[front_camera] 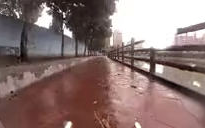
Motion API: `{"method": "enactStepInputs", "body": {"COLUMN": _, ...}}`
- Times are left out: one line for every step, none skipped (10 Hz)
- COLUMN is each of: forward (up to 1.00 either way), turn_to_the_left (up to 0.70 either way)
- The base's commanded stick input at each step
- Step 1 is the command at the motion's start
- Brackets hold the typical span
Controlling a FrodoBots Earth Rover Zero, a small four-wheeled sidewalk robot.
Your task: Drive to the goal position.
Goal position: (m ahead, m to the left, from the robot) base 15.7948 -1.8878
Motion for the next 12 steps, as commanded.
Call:
{"method": "enactStepInputs", "body": {"forward": 0.50, "turn_to_the_left": 0.00}}
{"method": "enactStepInputs", "body": {"forward": 0.50, "turn_to_the_left": 0.00}}
{"method": "enactStepInputs", "body": {"forward": 0.50, "turn_to_the_left": 0.00}}
{"method": "enactStepInputs", "body": {"forward": 0.50, "turn_to_the_left": 0.00}}
{"method": "enactStepInputs", "body": {"forward": 0.50, "turn_to_the_left": 0.00}}
{"method": "enactStepInputs", "body": {"forward": 0.50, "turn_to_the_left": 0.00}}
{"method": "enactStepInputs", "body": {"forward": 0.50, "turn_to_the_left": 0.00}}
{"method": "enactStepInputs", "body": {"forward": 0.50, "turn_to_the_left": 0.00}}
{"method": "enactStepInputs", "body": {"forward": 0.50, "turn_to_the_left": 0.00}}
{"method": "enactStepInputs", "body": {"forward": 0.50, "turn_to_the_left": 0.00}}
{"method": "enactStepInputs", "body": {"forward": 0.50, "turn_to_the_left": 0.00}}
{"method": "enactStepInputs", "body": {"forward": 0.50, "turn_to_the_left": 0.00}}
